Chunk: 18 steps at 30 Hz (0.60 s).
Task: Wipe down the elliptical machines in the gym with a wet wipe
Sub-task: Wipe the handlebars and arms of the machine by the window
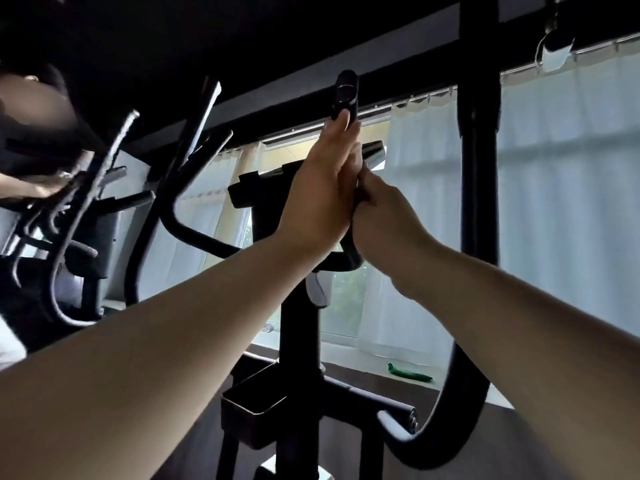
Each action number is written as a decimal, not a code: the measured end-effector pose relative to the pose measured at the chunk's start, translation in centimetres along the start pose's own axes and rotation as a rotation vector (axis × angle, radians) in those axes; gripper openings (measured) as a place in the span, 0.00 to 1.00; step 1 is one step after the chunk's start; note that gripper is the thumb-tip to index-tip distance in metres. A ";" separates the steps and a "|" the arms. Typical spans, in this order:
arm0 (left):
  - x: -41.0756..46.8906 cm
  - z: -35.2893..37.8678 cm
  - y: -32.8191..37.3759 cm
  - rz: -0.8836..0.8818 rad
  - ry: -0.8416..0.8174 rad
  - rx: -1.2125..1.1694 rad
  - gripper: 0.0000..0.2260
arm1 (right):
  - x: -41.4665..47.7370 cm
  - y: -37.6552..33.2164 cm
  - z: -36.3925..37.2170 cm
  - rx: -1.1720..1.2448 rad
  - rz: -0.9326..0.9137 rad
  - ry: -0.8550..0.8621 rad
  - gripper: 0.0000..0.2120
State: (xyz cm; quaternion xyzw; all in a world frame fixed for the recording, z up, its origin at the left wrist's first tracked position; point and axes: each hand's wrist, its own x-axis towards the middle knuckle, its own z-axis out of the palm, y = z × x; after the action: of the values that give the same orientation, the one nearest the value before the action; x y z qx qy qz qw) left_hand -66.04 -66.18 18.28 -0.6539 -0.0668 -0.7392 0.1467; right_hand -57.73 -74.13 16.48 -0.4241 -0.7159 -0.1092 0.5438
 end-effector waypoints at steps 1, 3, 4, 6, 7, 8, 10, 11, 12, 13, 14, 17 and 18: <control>-0.7 0.0 -0.3 0.038 -0.021 -0.001 0.19 | -0.3 0.0 0.1 0.025 0.003 0.036 0.23; -2.4 0.0 -0.7 0.110 -0.067 -0.066 0.19 | -0.9 0.2 0.8 0.086 0.017 0.109 0.19; -3.1 0.0 -1.1 0.131 -0.089 -0.085 0.19 | -1.2 0.3 1.3 0.123 0.027 0.145 0.19; -4.4 -0.1 -1.6 0.149 -0.107 -0.007 0.21 | -1.7 0.5 2.3 0.203 0.037 0.224 0.18; -5.1 -0.1 -1.8 0.163 -0.126 0.034 0.23 | -2.0 0.5 2.8 0.253 0.042 0.270 0.17; -5.8 -0.2 -1.8 0.178 -0.162 0.054 0.26 | -2.3 0.5 3.3 0.299 0.053 0.316 0.16; -6.8 -0.4 -1.8 0.191 -0.237 0.066 0.30 | -2.8 0.7 4.0 0.359 0.116 0.402 0.15; -7.0 -0.6 -1.8 0.205 -0.254 0.076 0.32 | -3.0 0.8 4.3 0.393 0.173 0.439 0.14; -7.0 -0.7 -1.8 0.225 -0.251 0.102 0.33 | -3.2 0.8 4.5 0.439 0.231 0.458 0.13; -6.8 -0.8 -1.8 0.246 -0.235 0.135 0.34 | -3.2 0.8 4.6 0.501 0.267 0.456 0.11; -6.6 -0.8 -1.8 0.265 -0.217 0.171 0.34 | -3.2 0.9 4.6 0.575 0.275 0.436 0.09; -6.0 -0.9 -1.9 0.303 -0.209 0.200 0.34 | -3.1 0.8 4.5 0.690 0.236 0.343 0.06; -5.9 -1.1 -1.9 0.315 -0.242 0.166 0.35 | -2.9 0.8 4.5 0.686 0.237 0.361 0.06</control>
State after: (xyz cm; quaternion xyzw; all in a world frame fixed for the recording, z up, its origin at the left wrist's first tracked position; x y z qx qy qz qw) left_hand -67.03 -63.94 12.45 -0.7261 -0.0416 -0.6151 0.3046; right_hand -60.11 -72.30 11.97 -0.2715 -0.5499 0.1266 0.7797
